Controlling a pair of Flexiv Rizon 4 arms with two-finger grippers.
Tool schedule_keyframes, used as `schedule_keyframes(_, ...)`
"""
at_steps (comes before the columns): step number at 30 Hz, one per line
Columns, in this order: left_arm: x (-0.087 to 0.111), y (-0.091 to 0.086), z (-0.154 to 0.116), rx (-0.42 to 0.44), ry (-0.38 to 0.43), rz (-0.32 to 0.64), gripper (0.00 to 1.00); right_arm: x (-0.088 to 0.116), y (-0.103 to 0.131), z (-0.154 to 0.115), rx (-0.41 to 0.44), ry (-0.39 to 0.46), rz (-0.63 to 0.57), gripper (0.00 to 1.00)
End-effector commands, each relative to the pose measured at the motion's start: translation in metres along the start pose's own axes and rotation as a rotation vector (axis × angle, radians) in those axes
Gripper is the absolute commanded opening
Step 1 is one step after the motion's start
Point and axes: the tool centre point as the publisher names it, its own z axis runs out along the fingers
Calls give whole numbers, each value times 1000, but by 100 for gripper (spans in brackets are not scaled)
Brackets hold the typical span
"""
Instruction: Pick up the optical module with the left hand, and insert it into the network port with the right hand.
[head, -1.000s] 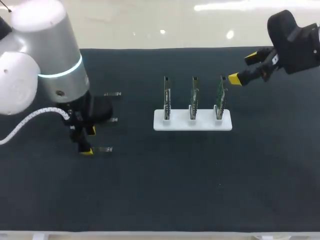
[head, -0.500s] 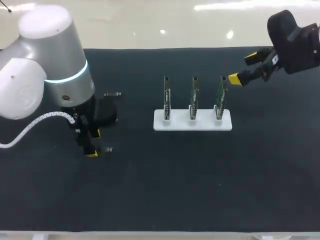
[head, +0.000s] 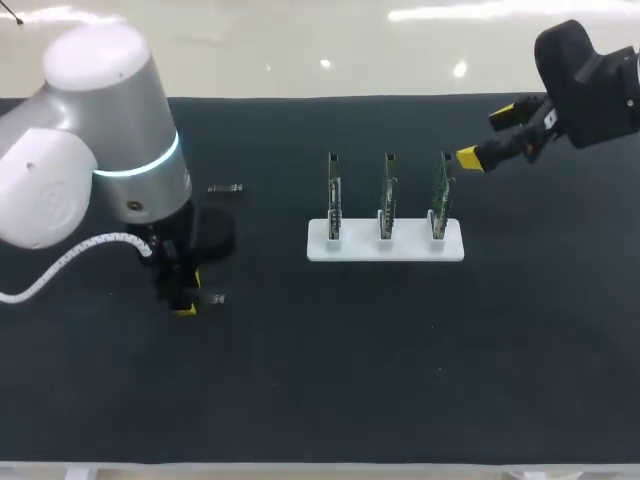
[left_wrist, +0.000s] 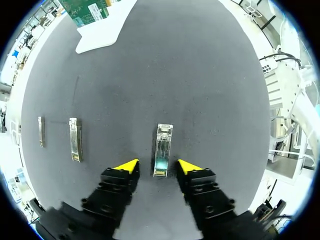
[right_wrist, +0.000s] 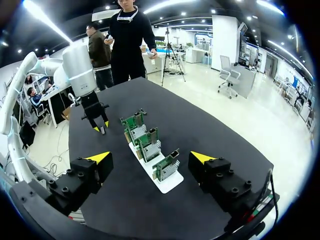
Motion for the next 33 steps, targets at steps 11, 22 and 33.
schedule_keyframes(11, -6, 0, 8, -26, -10, 5, 0, 0, 0, 0, -1, -2, 0, 100)
schedule_keyframes(22, 10, -2, -50, -37, -190, -38, 0, 0, 0, 0, -1, -2, 0, 100)
schedule_keyframes(33, 16, 8, -130, -74, -543, -37, 0, 0, 0, 0, -1, -2, 0, 100)
